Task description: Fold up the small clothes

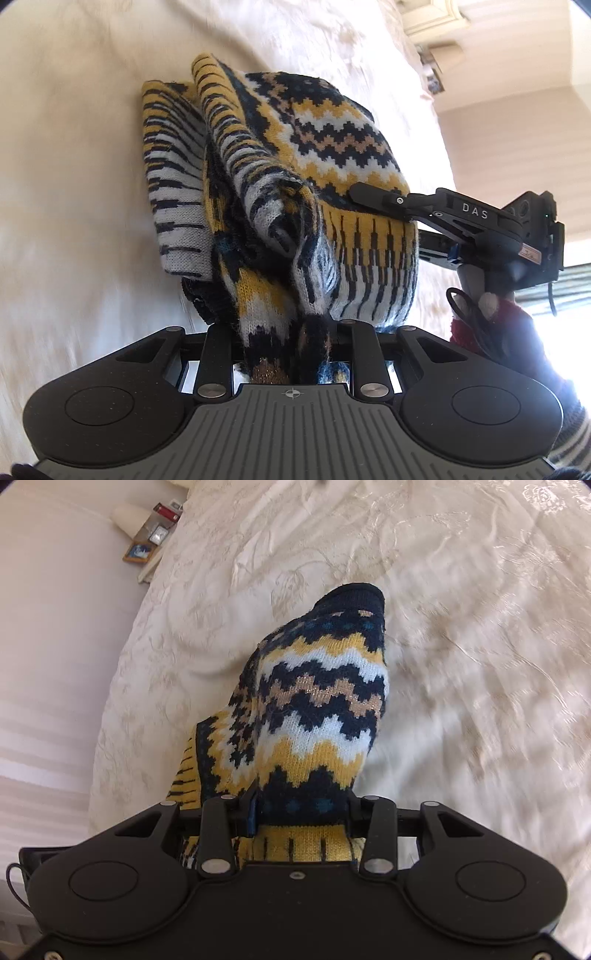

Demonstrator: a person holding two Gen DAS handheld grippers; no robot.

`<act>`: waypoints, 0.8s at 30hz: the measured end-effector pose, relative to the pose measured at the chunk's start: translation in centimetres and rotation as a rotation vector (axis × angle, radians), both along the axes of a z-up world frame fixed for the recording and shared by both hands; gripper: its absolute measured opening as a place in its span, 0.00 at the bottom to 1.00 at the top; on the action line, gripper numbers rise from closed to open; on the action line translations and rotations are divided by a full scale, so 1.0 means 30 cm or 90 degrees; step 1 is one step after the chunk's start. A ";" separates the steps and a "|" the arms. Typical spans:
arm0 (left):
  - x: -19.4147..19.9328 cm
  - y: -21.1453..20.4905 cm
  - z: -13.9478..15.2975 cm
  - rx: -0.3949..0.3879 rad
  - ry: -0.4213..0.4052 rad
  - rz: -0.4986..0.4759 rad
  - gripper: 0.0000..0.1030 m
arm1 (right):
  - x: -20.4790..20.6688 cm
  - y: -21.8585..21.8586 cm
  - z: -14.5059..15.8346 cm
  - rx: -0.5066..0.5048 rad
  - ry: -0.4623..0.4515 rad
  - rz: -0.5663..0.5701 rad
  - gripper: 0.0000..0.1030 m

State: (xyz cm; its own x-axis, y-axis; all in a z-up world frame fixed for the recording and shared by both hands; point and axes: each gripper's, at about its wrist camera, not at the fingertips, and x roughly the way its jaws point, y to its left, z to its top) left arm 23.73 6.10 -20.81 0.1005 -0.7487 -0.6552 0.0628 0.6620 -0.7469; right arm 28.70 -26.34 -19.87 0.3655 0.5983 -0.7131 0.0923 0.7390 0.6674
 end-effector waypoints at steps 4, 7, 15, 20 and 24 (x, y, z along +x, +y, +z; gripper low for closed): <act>-0.123 -0.024 -0.021 0.017 0.016 -0.032 0.24 | -0.119 -0.002 -0.017 -0.030 0.026 0.032 0.48; -0.185 -0.029 -0.055 0.049 0.032 -0.037 0.25 | -0.187 0.000 -0.051 -0.039 0.051 0.044 0.51; -0.185 0.033 -0.028 0.174 0.003 0.035 0.37 | -0.239 -0.003 -0.059 -0.092 0.038 0.054 0.75; -0.226 0.054 0.125 0.219 -0.079 0.031 0.35 | -0.256 -0.042 0.013 -0.090 -0.015 0.036 0.81; -0.210 0.037 0.259 0.206 -0.153 0.049 0.35 | -0.263 -0.072 0.056 -0.099 -0.056 0.001 0.82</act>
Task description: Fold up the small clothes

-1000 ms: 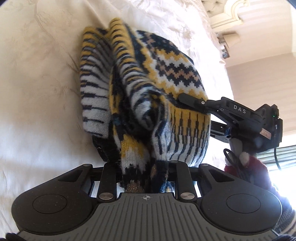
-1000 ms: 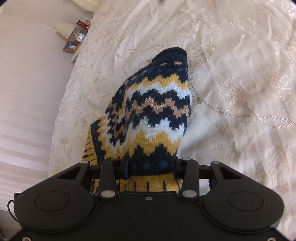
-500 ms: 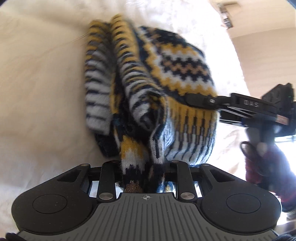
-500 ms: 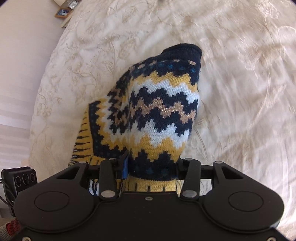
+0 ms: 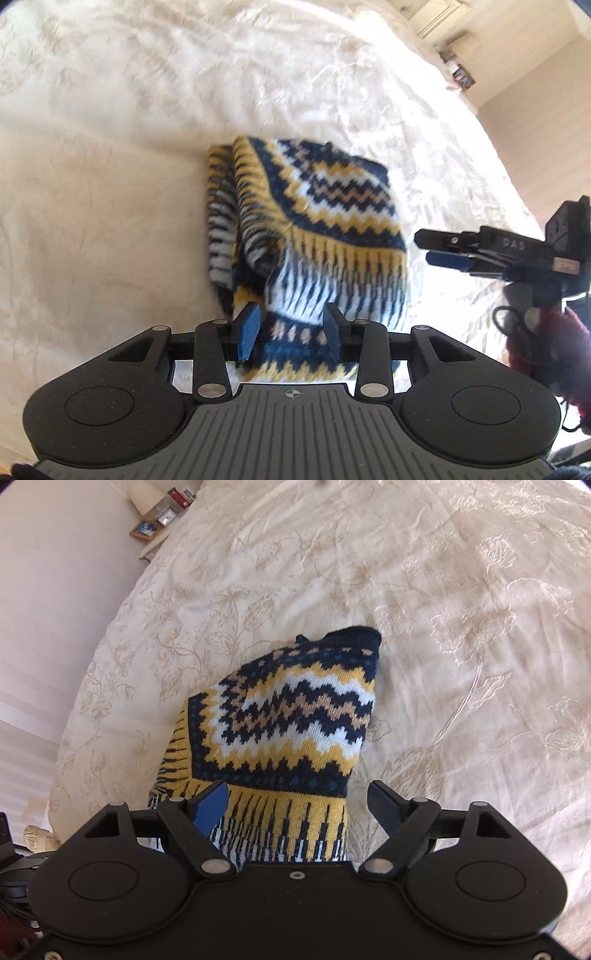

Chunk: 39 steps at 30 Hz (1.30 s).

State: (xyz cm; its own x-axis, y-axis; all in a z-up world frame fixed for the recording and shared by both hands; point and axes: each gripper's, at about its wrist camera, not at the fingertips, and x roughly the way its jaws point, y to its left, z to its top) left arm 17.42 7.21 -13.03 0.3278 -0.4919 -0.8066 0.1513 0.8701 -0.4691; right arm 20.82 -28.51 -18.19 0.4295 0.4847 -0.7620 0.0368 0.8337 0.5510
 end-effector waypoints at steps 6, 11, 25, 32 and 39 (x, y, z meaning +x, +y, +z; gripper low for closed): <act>0.217 -0.139 0.025 0.009 -0.079 -0.046 0.36 | -0.004 -0.035 0.007 -0.018 -0.027 -0.042 0.80; 0.364 -0.181 -0.065 0.052 -0.093 -0.051 0.36 | -0.007 -0.033 0.015 -0.046 -0.044 -0.037 0.66; 0.334 -0.058 -0.198 0.087 -0.036 -0.040 0.35 | 0.157 0.106 0.039 -0.090 -0.093 0.013 0.44; 0.319 -0.027 -0.215 0.055 -0.034 -0.026 0.35 | 0.346 0.187 -0.120 -0.100 -0.009 0.029 0.44; 0.343 -0.017 -0.224 0.038 -0.023 -0.043 0.35 | 0.410 0.233 -0.185 -0.141 0.009 0.038 0.44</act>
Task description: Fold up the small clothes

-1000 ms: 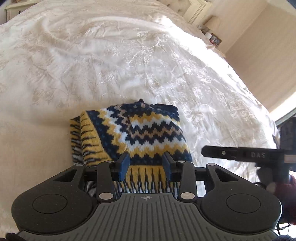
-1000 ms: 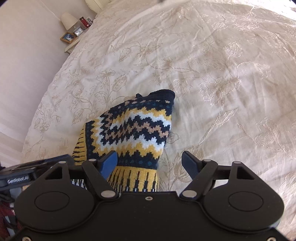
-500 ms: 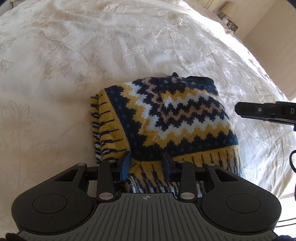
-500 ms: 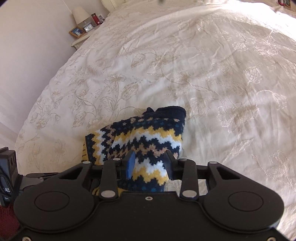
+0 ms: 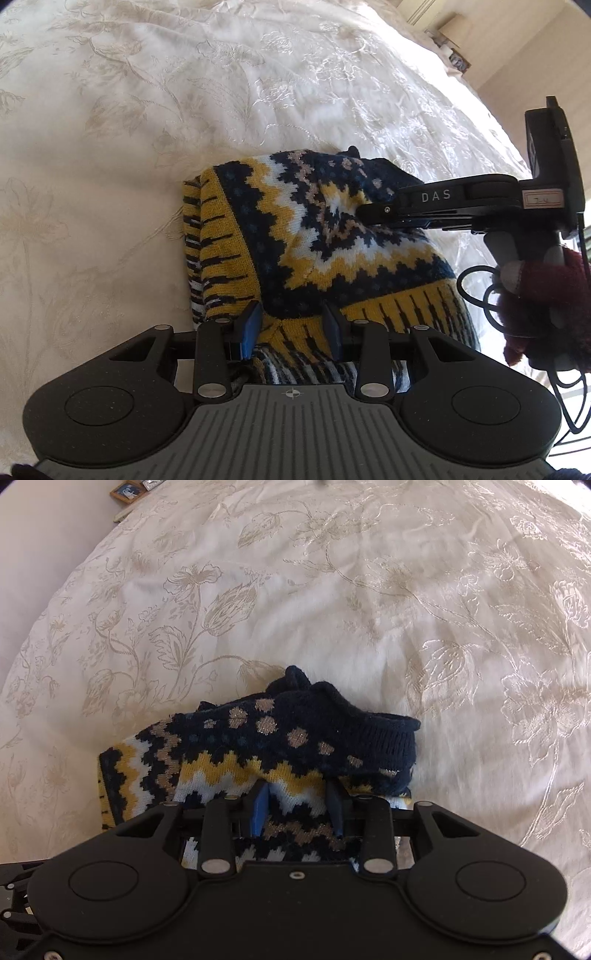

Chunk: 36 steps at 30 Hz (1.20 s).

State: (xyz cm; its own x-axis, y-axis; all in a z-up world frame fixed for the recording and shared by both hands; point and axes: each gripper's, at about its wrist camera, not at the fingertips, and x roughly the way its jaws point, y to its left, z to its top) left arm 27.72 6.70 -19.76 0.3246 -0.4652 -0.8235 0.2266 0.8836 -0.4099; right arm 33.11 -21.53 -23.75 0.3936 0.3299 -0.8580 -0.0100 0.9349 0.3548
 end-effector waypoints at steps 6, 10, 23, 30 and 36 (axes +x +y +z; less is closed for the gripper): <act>0.004 0.008 -0.004 -0.007 0.000 -0.014 0.35 | -0.129 0.016 0.113 -0.049 -0.060 -0.017 0.46; 0.007 0.012 -0.009 -0.013 -0.005 -0.027 0.35 | -0.229 0.027 0.101 -0.091 -0.040 -0.043 0.50; -0.028 0.012 0.034 -0.002 -0.039 -0.056 0.38 | -0.309 0.004 0.117 -0.087 -0.043 -0.136 0.76; -0.125 0.001 0.042 0.041 -0.084 -0.054 0.51 | -0.385 0.023 0.057 -0.101 -0.013 -0.106 0.86; -0.157 -0.004 0.057 0.069 -0.106 -0.045 0.52 | -0.406 0.005 0.045 -0.087 -0.028 -0.106 0.92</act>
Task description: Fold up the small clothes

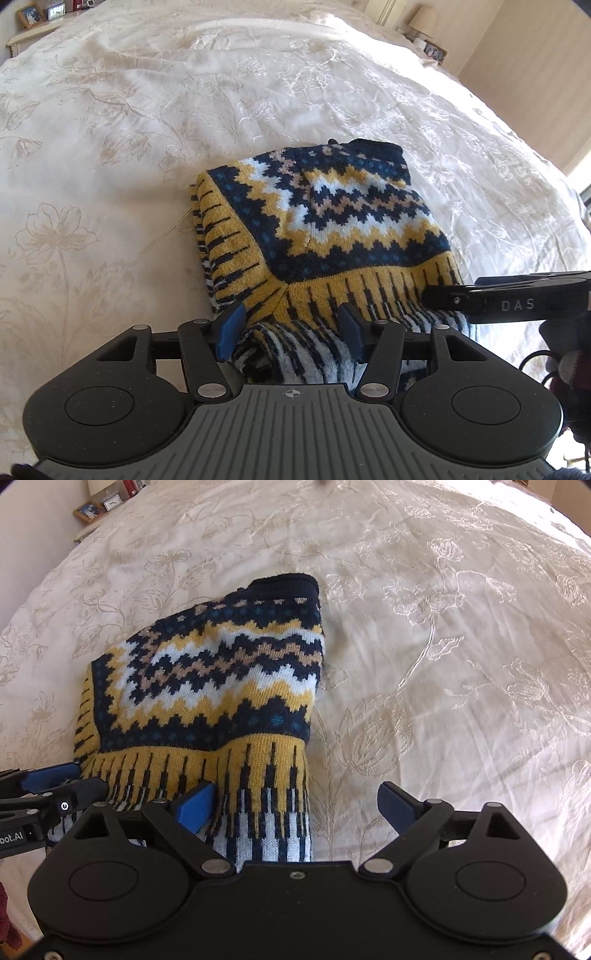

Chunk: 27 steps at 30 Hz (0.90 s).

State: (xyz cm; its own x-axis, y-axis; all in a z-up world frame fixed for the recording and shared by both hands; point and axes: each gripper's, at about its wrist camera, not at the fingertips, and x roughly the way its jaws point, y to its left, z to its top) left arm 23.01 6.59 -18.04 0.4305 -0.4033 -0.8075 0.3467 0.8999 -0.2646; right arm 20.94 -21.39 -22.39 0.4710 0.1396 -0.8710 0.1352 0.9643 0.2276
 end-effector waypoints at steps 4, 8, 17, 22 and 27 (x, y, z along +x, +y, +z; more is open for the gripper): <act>-0.046 0.043 0.067 0.000 -0.013 0.047 0.53 | -0.057 -0.013 0.088 0.008 -0.052 0.005 0.93; -0.138 0.090 0.155 -0.013 -0.034 0.095 0.55 | -0.160 -0.031 0.209 0.037 -0.121 -0.013 0.99; -0.320 0.016 0.358 0.056 -0.077 0.106 0.73 | -0.330 -0.056 0.363 0.062 -0.190 -0.006 0.99; -0.381 -0.052 0.438 0.111 -0.110 0.137 0.73 | -0.378 -0.065 0.405 0.070 -0.203 -0.001 0.99; -0.422 -0.076 0.485 0.101 -0.116 0.166 0.73 | -0.420 -0.061 0.439 0.063 -0.202 0.014 0.99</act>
State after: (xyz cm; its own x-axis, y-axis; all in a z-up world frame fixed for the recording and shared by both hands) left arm 10.34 4.31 -3.48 0.6448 -0.1367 -0.7521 0.1285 0.9893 -0.0697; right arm 8.33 -23.23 -9.22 0.7124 0.2287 -0.6634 0.0224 0.9375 0.3472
